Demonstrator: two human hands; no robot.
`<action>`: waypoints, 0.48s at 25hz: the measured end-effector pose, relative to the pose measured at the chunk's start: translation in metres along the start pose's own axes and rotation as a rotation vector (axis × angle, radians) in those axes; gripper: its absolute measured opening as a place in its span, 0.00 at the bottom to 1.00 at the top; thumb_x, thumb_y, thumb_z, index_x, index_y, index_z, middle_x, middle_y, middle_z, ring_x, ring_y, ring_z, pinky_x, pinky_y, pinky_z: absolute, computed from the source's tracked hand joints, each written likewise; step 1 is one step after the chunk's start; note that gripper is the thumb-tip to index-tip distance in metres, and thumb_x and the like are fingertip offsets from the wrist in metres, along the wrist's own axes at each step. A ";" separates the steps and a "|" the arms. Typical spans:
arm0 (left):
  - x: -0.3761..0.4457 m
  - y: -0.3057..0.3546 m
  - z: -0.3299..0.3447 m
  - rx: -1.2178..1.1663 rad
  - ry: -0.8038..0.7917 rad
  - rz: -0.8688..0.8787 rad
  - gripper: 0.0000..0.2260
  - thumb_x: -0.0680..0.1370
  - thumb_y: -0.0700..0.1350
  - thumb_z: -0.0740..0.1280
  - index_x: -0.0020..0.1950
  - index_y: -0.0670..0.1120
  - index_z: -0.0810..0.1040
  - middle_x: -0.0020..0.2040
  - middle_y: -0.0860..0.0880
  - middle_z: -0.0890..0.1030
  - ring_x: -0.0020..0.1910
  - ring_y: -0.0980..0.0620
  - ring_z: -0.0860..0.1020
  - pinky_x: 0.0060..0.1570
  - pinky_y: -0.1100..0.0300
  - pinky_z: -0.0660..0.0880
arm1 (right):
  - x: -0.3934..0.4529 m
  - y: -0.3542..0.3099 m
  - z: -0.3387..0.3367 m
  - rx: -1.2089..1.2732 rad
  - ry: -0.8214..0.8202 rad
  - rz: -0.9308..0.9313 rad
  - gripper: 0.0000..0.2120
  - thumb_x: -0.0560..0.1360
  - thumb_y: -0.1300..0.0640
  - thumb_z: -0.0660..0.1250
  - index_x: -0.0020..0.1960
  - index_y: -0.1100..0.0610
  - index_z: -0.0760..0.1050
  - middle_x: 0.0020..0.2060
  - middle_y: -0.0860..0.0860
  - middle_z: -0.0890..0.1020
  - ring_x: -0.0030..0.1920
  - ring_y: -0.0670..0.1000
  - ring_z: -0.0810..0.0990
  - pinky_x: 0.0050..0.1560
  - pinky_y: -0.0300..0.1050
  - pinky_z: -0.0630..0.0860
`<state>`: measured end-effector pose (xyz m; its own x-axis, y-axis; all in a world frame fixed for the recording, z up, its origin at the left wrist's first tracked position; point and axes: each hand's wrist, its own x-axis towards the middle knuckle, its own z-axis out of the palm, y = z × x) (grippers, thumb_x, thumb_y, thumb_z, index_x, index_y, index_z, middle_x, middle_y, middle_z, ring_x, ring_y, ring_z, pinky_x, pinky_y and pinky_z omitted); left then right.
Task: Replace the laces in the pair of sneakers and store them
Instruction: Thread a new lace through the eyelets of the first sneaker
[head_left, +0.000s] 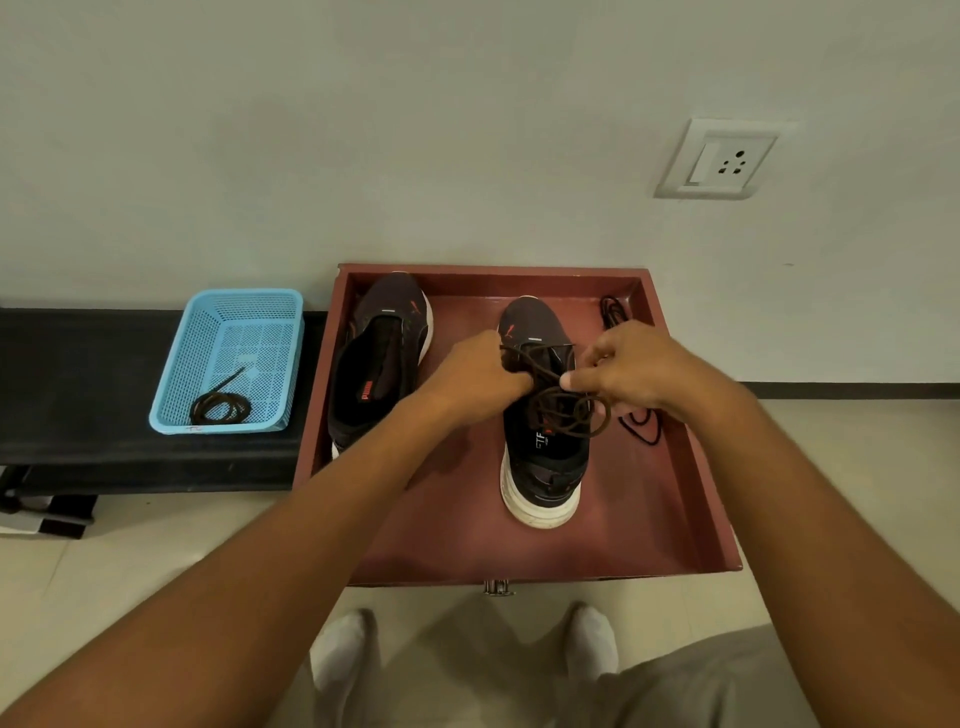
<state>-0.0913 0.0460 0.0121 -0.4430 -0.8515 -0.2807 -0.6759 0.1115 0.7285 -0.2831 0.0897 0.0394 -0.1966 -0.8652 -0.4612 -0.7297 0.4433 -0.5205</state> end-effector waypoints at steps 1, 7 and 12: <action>0.000 0.000 0.003 0.033 0.006 0.023 0.05 0.77 0.42 0.71 0.44 0.44 0.75 0.38 0.52 0.76 0.36 0.52 0.76 0.35 0.62 0.72 | 0.001 -0.001 0.006 -0.060 -0.019 0.000 0.11 0.74 0.51 0.78 0.51 0.56 0.82 0.40 0.53 0.86 0.37 0.52 0.86 0.43 0.47 0.83; 0.004 -0.009 0.005 0.072 0.018 0.012 0.11 0.74 0.40 0.73 0.53 0.45 0.73 0.50 0.47 0.80 0.46 0.47 0.81 0.45 0.50 0.82 | 0.002 -0.010 0.020 -0.192 0.051 -0.045 0.10 0.75 0.60 0.75 0.53 0.64 0.84 0.46 0.60 0.86 0.43 0.56 0.86 0.50 0.53 0.84; -0.017 -0.021 -0.005 0.130 -0.007 0.004 0.14 0.75 0.40 0.72 0.42 0.52 0.67 0.45 0.49 0.79 0.45 0.49 0.79 0.40 0.56 0.77 | -0.010 -0.020 0.034 -0.242 0.007 -0.075 0.09 0.74 0.61 0.75 0.53 0.62 0.84 0.46 0.58 0.87 0.46 0.57 0.87 0.53 0.56 0.84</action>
<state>-0.0667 0.0556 0.0046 -0.4496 -0.8475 -0.2821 -0.7443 0.1808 0.6430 -0.2442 0.0969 0.0304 -0.1399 -0.8956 -0.4222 -0.8780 0.3093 -0.3653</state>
